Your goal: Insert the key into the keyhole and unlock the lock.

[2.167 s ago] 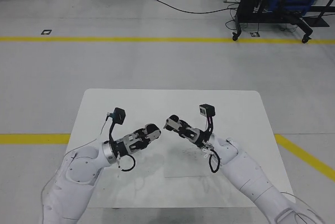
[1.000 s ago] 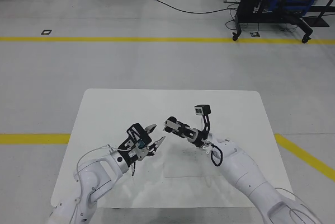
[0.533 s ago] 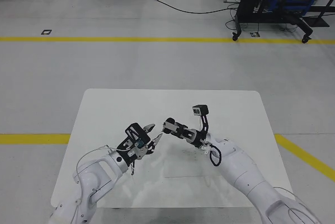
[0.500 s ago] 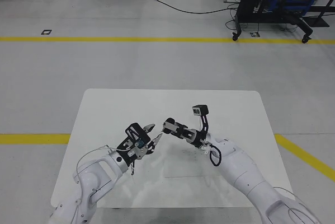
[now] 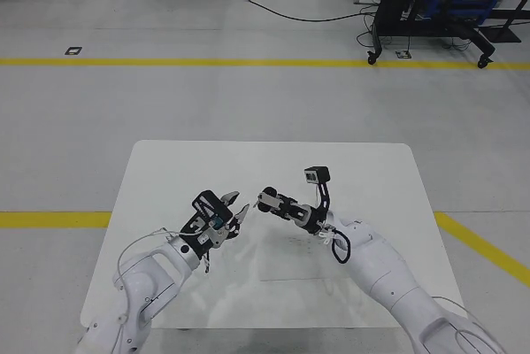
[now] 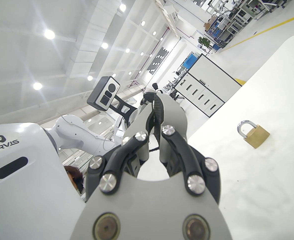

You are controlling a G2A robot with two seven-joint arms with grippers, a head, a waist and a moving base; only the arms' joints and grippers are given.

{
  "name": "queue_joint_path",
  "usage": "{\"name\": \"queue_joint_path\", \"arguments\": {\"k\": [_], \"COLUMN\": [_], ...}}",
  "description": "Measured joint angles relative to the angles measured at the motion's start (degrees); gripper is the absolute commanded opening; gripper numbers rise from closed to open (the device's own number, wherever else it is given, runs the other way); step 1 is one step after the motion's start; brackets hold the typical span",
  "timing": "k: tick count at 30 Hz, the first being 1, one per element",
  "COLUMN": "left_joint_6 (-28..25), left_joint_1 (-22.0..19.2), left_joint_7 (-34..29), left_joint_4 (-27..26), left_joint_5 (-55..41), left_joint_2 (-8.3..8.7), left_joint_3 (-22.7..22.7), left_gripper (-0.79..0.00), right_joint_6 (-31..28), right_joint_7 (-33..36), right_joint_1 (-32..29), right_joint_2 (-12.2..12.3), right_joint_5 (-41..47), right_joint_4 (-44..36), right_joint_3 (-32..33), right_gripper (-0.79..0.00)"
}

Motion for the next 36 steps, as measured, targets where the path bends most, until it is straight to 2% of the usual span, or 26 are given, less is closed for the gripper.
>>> {"name": "queue_joint_path", "arguments": {"k": [6,8,10,14,16,18,21,24,27,30,36], "left_joint_6": [0.7,0.3,-1.2,-7.4,-11.9,-15.2,-16.7,-17.5,-16.7,-15.7,-13.4], "left_joint_1": [0.4,0.6,1.0,0.9,0.1,-1.3,-3.8,-5.9,-7.8,-9.3,-10.7], "left_joint_7": [0.7,1.5,2.6,2.9,0.6,-3.8,-12.0,-19.3,-25.7,-29.3,-31.3], "left_joint_4": [-0.1,0.0,0.5,4.0,7.5,11.3,15.6,18.0,19.9,20.8,21.9], "left_joint_5": [-1.7,-4.4,-10.0,-28.7,-43.5,-58.8,-76.6,-88.1,-94.9,-95.5,-94.5], "left_joint_2": [0.01,-0.01,-0.05,-0.1,-0.01,0.18,0.57,0.84,0.99,1.04,1.07], "left_joint_3": [-1.2,-1.9,-3.0,-5.6,-6.6,-6.8,-6.5,-5.4,-3.7,-2.4,-0.9], "left_gripper": [-0.526,-0.477,-0.474,-0.505,-0.52,-0.536,-0.533,-0.508,-0.505,-0.511,-0.57], "right_joint_6": [0.0,0.0,0.0,0.0,0.0,0.0,0.0,0.0,0.0,0.0,0.0], "right_joint_7": [0.0,0.0,0.0,0.0,0.0,0.0,0.0,0.0,0.0,0.0,0.0], "right_joint_1": [-0.2,-0.5,-0.9,-1.9,-2.3,-2.8,-3.1,-3.2,-3.0,-2.9,-3.1], "right_joint_2": [0.0,0.1,0.2,0.3,0.4,0.3,0.2,0.0,-0.2,-0.4,-0.6], "right_joint_5": [0.1,0.2,0.2,-0.4,-0.8,-1.2,-1.7,-2.2,-2.9,-3.4,-4.1], "right_joint_4": [-0.3,-0.8,-1.4,-2.7,-3.3,-3.9,-4.3,-4.4,-4.5,-4.7,-5.2], "right_joint_3": [0.6,1.2,2.1,3.5,4.1,4.6,4.8,4.6,4.4,4.3,4.9], "right_gripper": [-0.785,-0.785,-0.785,-0.785,-0.785,-0.785,-0.785,-0.785,-0.785,-0.785,-0.785]}}
